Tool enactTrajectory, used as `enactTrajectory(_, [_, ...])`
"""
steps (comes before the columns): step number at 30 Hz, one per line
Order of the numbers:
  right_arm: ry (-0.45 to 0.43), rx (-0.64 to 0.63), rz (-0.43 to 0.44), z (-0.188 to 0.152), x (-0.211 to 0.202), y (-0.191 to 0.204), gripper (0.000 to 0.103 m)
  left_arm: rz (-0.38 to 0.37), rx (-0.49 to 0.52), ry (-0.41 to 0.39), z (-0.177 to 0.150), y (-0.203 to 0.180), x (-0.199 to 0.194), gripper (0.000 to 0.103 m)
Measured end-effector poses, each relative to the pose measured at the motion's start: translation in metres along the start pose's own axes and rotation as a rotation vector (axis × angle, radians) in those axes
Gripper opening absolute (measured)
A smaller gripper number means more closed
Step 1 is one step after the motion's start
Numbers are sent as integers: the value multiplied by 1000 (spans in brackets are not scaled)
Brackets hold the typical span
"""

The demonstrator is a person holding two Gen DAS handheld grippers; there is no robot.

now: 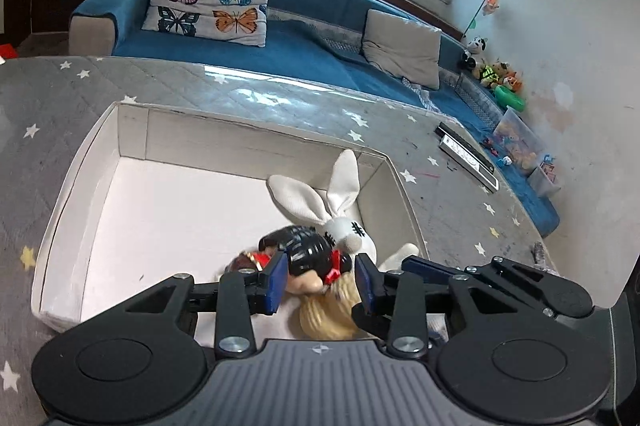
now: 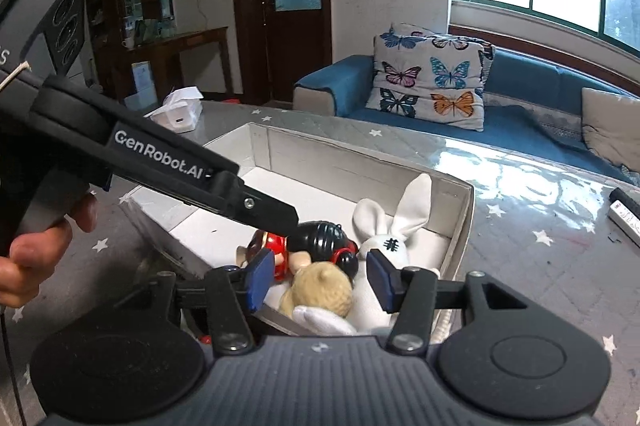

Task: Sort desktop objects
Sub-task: 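Carry the peanut plush into the box and release it, then lower the left tool onto the red round doll and lift it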

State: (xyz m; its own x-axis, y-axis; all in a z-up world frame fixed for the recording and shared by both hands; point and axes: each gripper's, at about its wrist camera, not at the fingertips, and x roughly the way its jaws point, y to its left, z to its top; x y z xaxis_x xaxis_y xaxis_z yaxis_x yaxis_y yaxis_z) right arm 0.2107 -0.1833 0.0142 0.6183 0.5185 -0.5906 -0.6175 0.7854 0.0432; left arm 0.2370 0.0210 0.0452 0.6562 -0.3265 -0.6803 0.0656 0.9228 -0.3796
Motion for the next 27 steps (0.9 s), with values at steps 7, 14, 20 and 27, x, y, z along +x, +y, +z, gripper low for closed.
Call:
enactTrajectory(7, [-38,-34,-3,-9,-31,14,61,-1,27,-10,-20,-7,-21,40])
enactTrajectory(14, [-23,-70,12,-27,-50,30,67,-13,5,-15,-39,-4,-40,40])
enactTrajectory(20, [19,-65,38,-48,-51,42,69,-1,20,10,-57,-1,-42,40])
enactTrajectory(27, [50,-52,66,-62,-38,50,69,11,-5,49,-73,3,-32,40])
